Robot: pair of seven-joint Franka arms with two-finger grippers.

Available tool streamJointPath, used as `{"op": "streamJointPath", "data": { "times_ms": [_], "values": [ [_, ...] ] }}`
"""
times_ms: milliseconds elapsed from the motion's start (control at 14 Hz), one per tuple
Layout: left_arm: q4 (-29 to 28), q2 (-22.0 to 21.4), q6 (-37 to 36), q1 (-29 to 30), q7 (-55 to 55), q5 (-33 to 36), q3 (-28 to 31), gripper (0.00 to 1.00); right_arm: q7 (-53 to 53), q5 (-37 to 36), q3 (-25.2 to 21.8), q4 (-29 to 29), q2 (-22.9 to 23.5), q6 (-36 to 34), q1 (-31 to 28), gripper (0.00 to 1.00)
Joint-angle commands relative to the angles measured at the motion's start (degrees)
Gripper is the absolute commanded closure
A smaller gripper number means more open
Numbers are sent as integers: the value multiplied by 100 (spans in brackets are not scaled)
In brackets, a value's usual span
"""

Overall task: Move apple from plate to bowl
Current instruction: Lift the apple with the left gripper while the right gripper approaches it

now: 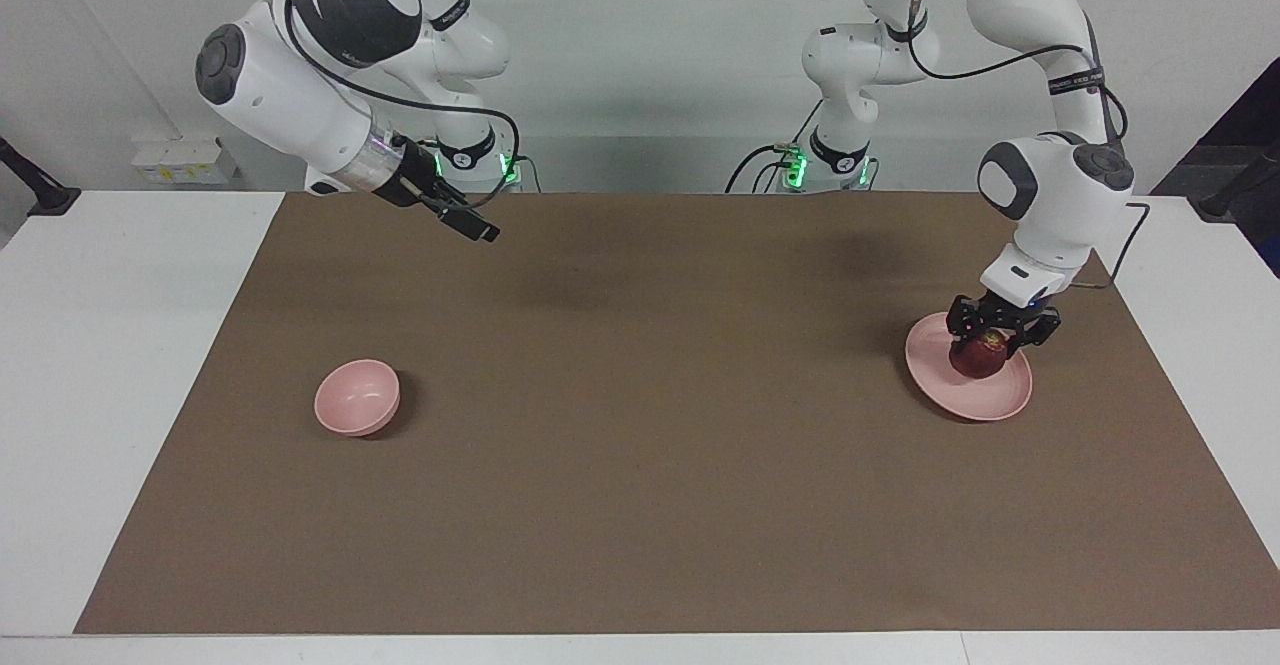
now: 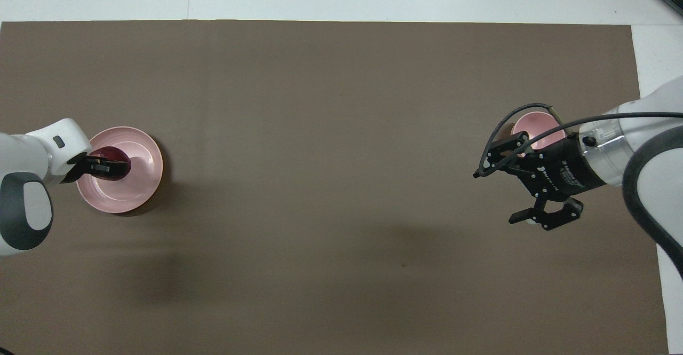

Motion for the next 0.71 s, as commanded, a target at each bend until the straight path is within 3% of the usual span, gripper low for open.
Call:
{"op": "streamJointPath", "data": {
  "times_ms": [0, 143, 286, 643],
  "values": [
    [493, -142, -576, -81, 40, -170, -110, 100, 489, 370, 43, -362, -35, 475, 222, 0],
    [906, -133, -1165, -247, -39, -861, -128, 100, 727, 502, 43, -485, 26, 870, 451, 0],
    [1075, -80, -1247, -466, -83, -2160, -154, 100, 1025, 985, 43, -617, 123, 1274, 617, 0],
    [1084, -98, -1194, -871, -1181, -3052, -619, 100, 1299, 1942, 43, -626, 571, 2451, 1258, 0]
  ]
}}
